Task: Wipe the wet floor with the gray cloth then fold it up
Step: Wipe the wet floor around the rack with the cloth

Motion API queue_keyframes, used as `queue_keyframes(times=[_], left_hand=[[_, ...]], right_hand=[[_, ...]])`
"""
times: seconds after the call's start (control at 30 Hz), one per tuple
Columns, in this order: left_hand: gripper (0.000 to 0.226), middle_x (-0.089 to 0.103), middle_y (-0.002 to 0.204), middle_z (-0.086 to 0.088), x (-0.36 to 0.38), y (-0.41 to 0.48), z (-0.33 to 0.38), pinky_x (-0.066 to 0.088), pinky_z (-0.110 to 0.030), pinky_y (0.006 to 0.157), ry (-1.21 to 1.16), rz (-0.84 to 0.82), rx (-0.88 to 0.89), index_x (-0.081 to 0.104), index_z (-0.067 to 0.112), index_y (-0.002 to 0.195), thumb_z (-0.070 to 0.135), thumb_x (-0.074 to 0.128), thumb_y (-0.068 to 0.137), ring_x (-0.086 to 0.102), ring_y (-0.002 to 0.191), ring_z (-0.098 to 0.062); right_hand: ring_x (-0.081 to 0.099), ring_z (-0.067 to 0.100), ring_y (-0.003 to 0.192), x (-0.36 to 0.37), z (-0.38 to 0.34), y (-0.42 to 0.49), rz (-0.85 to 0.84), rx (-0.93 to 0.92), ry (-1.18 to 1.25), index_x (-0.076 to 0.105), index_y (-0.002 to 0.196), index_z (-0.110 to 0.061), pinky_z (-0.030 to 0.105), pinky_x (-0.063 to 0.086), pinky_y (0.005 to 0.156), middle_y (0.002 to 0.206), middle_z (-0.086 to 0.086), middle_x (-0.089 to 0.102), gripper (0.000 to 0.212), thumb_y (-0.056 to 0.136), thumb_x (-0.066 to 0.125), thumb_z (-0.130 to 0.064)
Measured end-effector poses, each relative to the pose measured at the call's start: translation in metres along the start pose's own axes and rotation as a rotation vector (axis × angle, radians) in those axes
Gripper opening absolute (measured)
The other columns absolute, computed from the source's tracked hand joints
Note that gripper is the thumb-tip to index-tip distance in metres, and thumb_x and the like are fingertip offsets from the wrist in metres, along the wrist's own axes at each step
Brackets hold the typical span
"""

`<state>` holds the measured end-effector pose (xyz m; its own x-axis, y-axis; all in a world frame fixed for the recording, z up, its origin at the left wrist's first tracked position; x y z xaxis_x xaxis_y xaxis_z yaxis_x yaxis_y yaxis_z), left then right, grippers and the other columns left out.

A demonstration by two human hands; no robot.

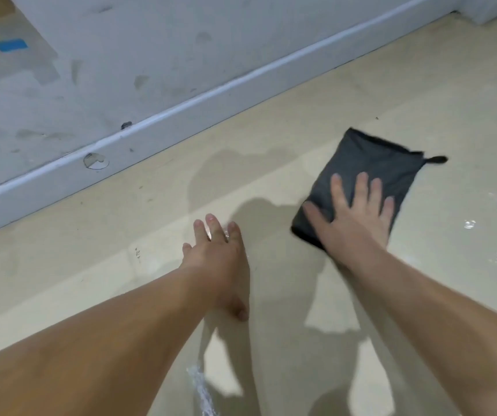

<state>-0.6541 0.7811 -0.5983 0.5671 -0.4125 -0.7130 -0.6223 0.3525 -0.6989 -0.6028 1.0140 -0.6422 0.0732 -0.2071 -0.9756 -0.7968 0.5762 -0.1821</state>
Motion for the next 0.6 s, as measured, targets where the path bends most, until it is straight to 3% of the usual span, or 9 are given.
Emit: queue_keyframes(times=[0.13, 0.2, 0.33, 0.43, 0.53, 0.6], left_hand=[[0.166, -0.021, 0.164, -0.026, 0.0, 0.0, -0.002, 0.029, -0.057, 0.12, 0.011, 0.026, 0.013, -0.021, 0.012, 0.158, 0.068, 0.091, 0.048, -0.014, 0.153, -0.048], [0.167, -0.021, 0.164, -0.025, -0.002, -0.004, -0.003, 0.031, -0.055, 0.12, 0.007, 0.017, 0.0, -0.021, 0.012, 0.157, 0.067, 0.09, 0.045, -0.013, 0.154, -0.047], [0.173, -0.016, 0.159, -0.028, -0.003, -0.005, 0.005, 0.037, -0.054, 0.115, 0.036, 0.002, -0.034, -0.021, 0.011, 0.152, 0.075, 0.084, 0.03, -0.007, 0.151, -0.049], [0.159, -0.004, 0.158, -0.023, -0.013, -0.013, 0.021, 0.042, -0.054, 0.108, 0.127, 0.048, -0.06, 0.001, 0.009, 0.154, 0.063, 0.093, 0.036, 0.004, 0.148, -0.043], [0.144, -0.006, 0.161, -0.023, -0.02, -0.015, 0.054, 0.041, -0.056, 0.107, 0.223, 0.089, 0.075, 0.003, 0.014, 0.154, 0.042, 0.099, 0.051, 0.006, 0.15, -0.043], [0.151, 0.008, 0.158, -0.02, -0.017, -0.011, 0.063, 0.049, -0.051, 0.1, 0.199, 0.029, 0.105, -0.004, 0.016, 0.156, 0.053, 0.096, 0.049, 0.023, 0.142, -0.04]], right_hand=[[-0.016, 0.023, 0.156, 0.005, 0.014, -0.04, -0.084, -0.41, -0.073, 0.006, 0.16, -0.046, 0.052, -0.002, 0.126, 0.171, 0.001, -0.008, 0.086, 0.085, 0.011, -0.088], [-0.024, 0.014, 0.154, -0.006, 0.047, -0.036, -0.185, -0.52, -0.061, 0.003, 0.157, -0.054, 0.048, -0.004, 0.126, 0.171, -0.006, -0.014, 0.082, 0.085, 0.015, -0.089], [-0.029, 0.011, 0.151, -0.017, 0.102, -0.046, -0.214, -0.209, -0.006, -0.005, 0.156, -0.055, 0.043, -0.015, 0.124, 0.168, -0.009, -0.023, 0.084, 0.083, 0.016, -0.09], [-0.028, 0.017, 0.153, -0.003, 0.102, -0.086, -0.114, -0.001, 0.061, -0.008, 0.157, -0.051, 0.046, -0.013, 0.124, 0.169, -0.005, -0.022, 0.083, 0.086, 0.011, -0.088], [-0.028, 0.023, 0.153, 0.004, 0.099, -0.124, -0.073, 0.017, 0.041, -0.012, 0.158, -0.047, 0.05, -0.011, 0.124, 0.169, 0.001, -0.023, 0.083, 0.088, 0.007, -0.086], [-0.034, 0.022, 0.15, 0.006, 0.104, -0.139, -0.129, -0.03, 0.013, -0.018, 0.156, -0.047, 0.05, -0.013, 0.124, 0.166, 0.0, -0.03, 0.083, 0.088, 0.007, -0.087]])
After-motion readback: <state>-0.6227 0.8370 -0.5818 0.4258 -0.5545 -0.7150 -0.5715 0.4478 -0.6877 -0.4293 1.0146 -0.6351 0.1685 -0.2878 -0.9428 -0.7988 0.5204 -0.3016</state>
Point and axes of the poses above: each hand's wrist, its own y-axis towards the middle knuckle, its own x-axis out of the palm, z = x × y, the point moved 3 cm from there along y, towards the middle knuckle
